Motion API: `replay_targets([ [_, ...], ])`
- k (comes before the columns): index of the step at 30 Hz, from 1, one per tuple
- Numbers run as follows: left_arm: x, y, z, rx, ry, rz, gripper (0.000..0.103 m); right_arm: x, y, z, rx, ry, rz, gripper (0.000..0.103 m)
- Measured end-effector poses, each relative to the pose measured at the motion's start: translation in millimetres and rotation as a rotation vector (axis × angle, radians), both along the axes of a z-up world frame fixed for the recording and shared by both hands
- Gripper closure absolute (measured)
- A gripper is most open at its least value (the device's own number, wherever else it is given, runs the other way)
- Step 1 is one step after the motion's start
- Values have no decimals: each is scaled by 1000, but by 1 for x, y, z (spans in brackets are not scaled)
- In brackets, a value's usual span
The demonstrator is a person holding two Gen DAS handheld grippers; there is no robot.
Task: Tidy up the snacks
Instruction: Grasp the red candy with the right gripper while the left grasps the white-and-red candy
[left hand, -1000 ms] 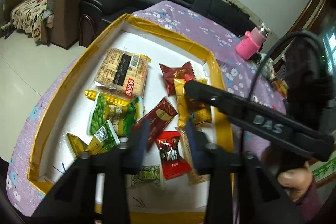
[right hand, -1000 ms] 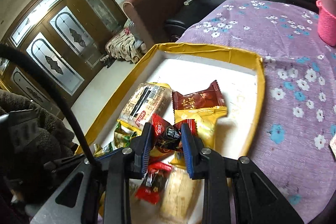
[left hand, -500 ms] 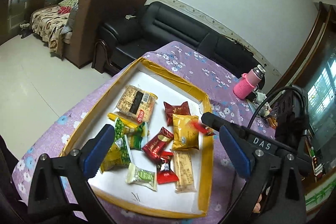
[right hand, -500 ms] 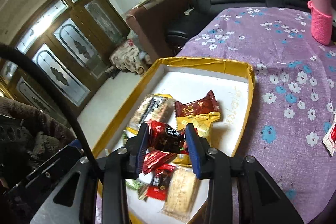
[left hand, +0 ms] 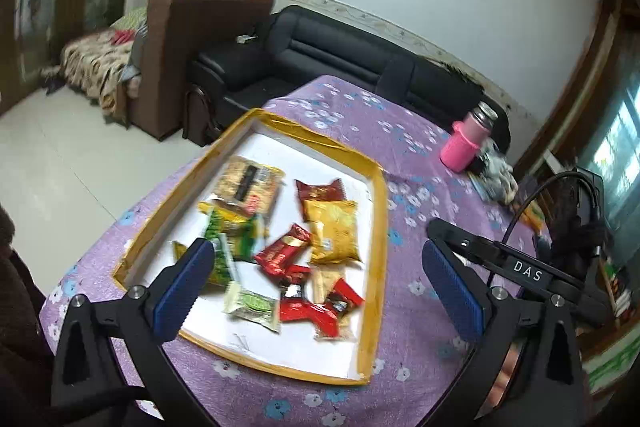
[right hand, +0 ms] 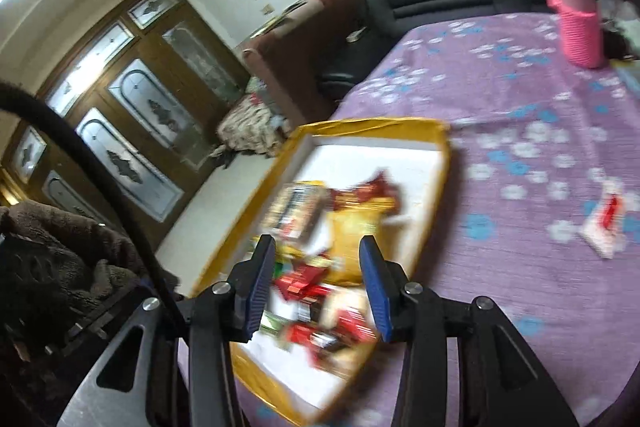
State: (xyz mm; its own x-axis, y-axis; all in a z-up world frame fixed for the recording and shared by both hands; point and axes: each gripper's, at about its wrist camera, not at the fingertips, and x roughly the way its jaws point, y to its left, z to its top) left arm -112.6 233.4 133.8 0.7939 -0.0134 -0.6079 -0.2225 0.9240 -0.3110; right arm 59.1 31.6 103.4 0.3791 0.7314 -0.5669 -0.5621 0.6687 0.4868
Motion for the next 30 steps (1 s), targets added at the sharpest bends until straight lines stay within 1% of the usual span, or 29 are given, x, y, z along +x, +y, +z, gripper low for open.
replay_targets([
  [3,3,-22,-3,5,-4,-67,0,6,-44,-6,-49,-7,-87,60],
  [8,20,-56,-9,-26,19,-231,0,30,-144,-17,-103,11,-280,59],
  [11,39,-77,-5,0,35,-301,0,47,-204,-23,-176,-6,-417,57],
  [14,61,-96,2,4,44,-350,1,65,-235,-32,-254,-18,-497,57],
  [16,84,-110,4,-10,61,-389,1,78,-246,-41,-283,-14,-509,57],
  [18,109,-126,1,-13,99,-420,1,93,-246,-50,-299,-3,-492,57],
  [21,145,-151,-8,10,156,-468,6,106,-241,-60,-311,-4,-459,57],
  [23,168,-166,-19,26,200,-488,18,115,-232,-66,-342,-17,-441,55],
  [25,184,-175,-32,26,238,-492,25,116,-225,-71,-385,-42,-439,55],
  [26,190,-179,-38,20,252,-495,25,119,-228,-73,-382,-38,-433,56],
  [27,197,-182,-44,13,263,-499,25,121,-229,-77,-375,-20,-428,59],
  [28,203,-187,-50,11,270,-505,25,119,-229,-78,-376,-26,-442,70],
  [29,208,-191,-54,14,276,-509,25,117,-229,-79,-387,-31,-448,77],
  [30,214,-195,-59,22,283,-512,25,116,-229,-79,-379,-32,-452,77],
])
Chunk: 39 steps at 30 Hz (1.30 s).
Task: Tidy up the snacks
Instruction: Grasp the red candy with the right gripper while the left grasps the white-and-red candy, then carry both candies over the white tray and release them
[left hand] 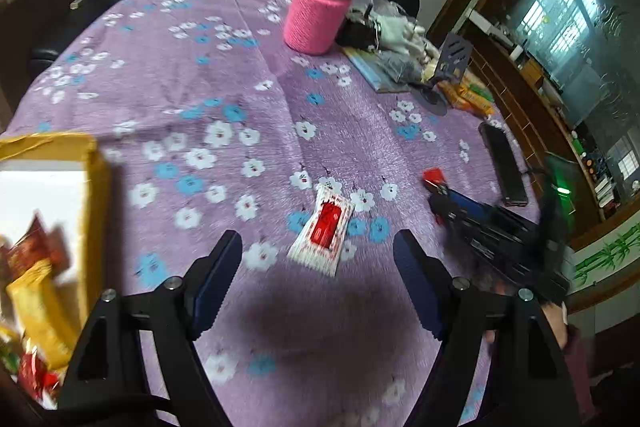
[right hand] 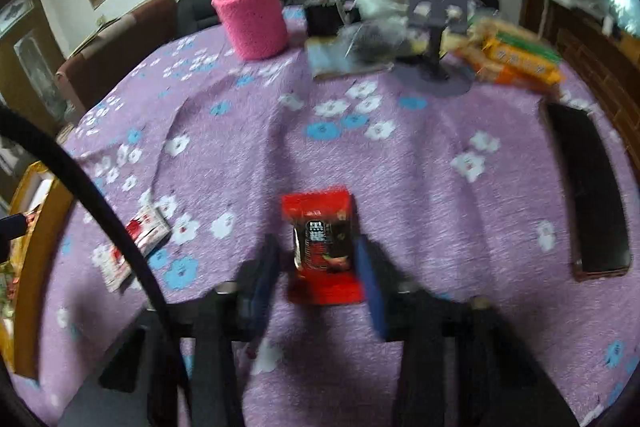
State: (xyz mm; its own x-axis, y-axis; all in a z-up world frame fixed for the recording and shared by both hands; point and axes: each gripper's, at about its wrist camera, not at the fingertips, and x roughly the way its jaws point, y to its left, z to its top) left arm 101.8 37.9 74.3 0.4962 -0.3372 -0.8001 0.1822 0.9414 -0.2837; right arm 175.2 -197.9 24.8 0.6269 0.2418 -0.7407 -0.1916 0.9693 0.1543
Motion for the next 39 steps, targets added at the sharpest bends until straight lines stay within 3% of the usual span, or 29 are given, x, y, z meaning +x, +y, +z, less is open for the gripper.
replay_targets([
  [9,34,-34,-43,124,23,-31,25,-47,-14,15,176,7,-16,79],
  [11,36,-42,-51,187,11,-49,25,-56,-12,20,219,-14,2,78],
  [12,34,-50,-53,254,-22,-64,25,-58,-11,22,237,-23,8,78],
  [13,32,-55,-54,302,-41,-83,28,-60,-10,24,254,-34,13,79],
  [14,28,-58,-53,319,-75,-103,39,-60,-9,24,267,-41,17,79],
  [15,24,-60,-53,310,-84,-131,46,-60,-8,25,273,-49,20,79],
  [17,23,-61,-51,303,-80,-142,72,-60,-5,25,267,-60,24,79],
  [21,20,-59,-51,307,-79,-126,72,-59,-4,20,266,-53,25,79],
  [26,6,-42,-36,237,-92,-88,72,-61,-2,19,270,-52,30,79],
  [32,-35,-3,5,136,-138,-26,72,-70,11,24,271,-53,56,79],
  [39,-93,62,50,63,-230,80,72,-95,60,50,251,-73,151,79],
])
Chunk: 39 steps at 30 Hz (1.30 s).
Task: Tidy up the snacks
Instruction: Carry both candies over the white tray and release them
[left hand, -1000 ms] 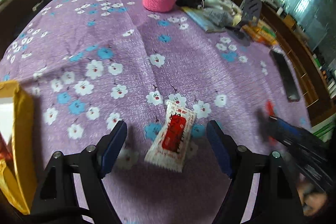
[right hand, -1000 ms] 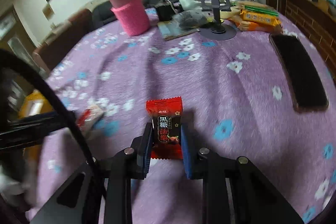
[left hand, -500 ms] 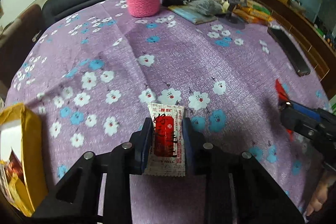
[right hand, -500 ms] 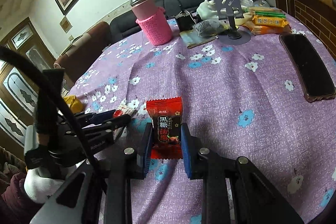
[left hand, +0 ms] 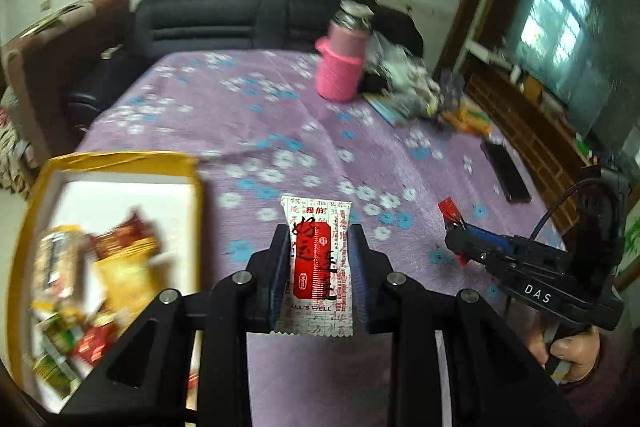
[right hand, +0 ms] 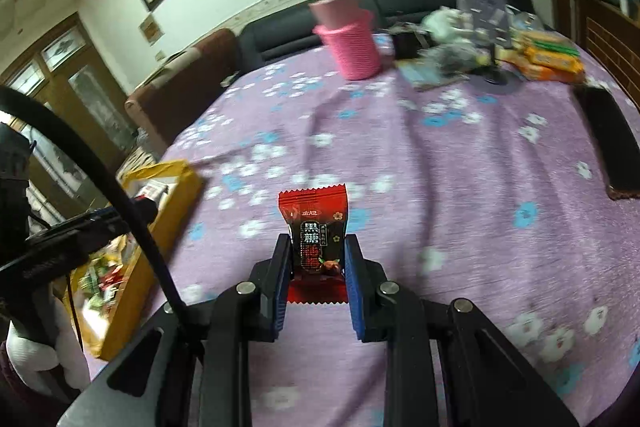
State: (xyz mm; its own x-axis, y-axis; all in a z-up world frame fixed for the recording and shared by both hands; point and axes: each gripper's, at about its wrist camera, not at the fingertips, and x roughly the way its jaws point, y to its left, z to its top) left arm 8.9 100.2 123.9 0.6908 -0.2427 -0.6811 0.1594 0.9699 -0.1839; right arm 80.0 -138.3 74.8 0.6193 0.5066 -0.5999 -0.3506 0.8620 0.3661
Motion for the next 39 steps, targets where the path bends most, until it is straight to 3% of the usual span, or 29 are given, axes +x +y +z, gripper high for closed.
replay_targets([
  [6,-35,80,11,-24,-46,151,72,-25,69,34,-32,-59,127,79],
  [13,-54,153,-19,-65,8,285,72,-40,159,42,-59,-49,272,79],
  [19,-57,171,-43,-94,46,306,72,-29,221,20,-128,9,315,79],
  [30,-54,190,-60,-144,76,330,71,-4,285,5,-157,39,352,79],
  [33,-55,195,-59,-164,77,343,65,3,297,-1,-166,40,351,79],
  [35,-57,199,-57,-187,77,349,47,9,301,-4,-147,41,344,75],
  [37,-61,201,-53,-201,65,356,36,13,300,-4,-114,52,337,72],
  [39,-66,199,-48,-195,47,358,35,13,293,0,-77,53,325,68],
])
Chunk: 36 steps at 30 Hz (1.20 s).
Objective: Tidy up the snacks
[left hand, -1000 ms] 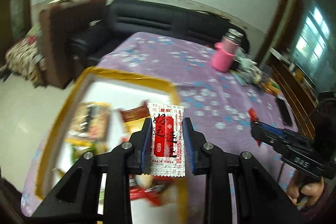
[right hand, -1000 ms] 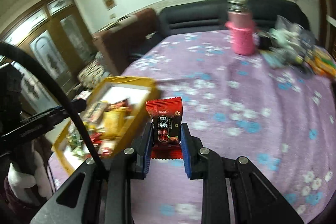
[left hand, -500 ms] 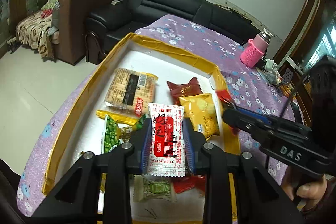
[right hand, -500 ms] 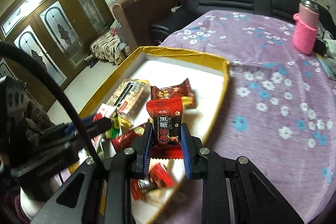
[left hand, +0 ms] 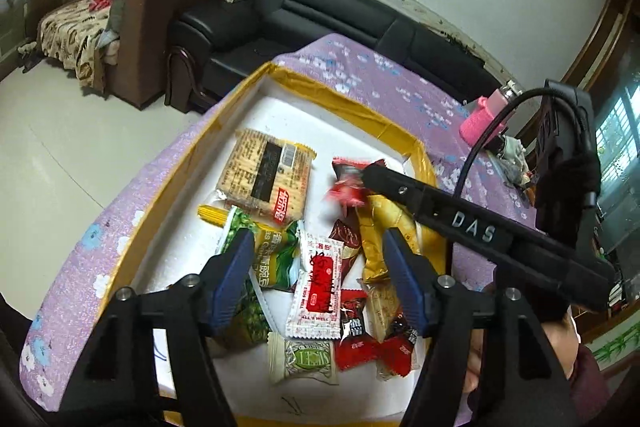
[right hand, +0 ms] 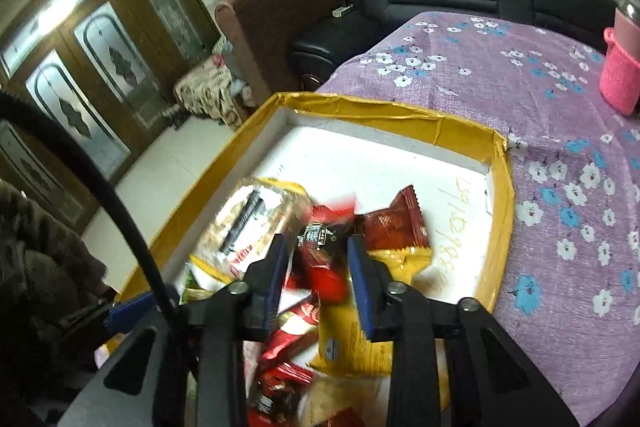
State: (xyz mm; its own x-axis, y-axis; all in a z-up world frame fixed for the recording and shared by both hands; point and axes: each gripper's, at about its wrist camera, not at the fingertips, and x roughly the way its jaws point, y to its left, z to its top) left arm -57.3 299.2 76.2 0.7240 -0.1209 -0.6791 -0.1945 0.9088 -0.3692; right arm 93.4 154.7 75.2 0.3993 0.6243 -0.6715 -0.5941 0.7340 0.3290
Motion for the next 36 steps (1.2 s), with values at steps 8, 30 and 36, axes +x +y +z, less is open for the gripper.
replay_targets([
  [8,-25,-27,28,144,-51,52,14,-27,-43,26,48,-47,-32,68],
  [30,-90,-127,67,414,-144,109,0,-155,-154,32,-25,-278,-123,53],
  [36,-96,-137,66,431,-134,103,0,-165,-163,23,-26,-250,-148,53],
])
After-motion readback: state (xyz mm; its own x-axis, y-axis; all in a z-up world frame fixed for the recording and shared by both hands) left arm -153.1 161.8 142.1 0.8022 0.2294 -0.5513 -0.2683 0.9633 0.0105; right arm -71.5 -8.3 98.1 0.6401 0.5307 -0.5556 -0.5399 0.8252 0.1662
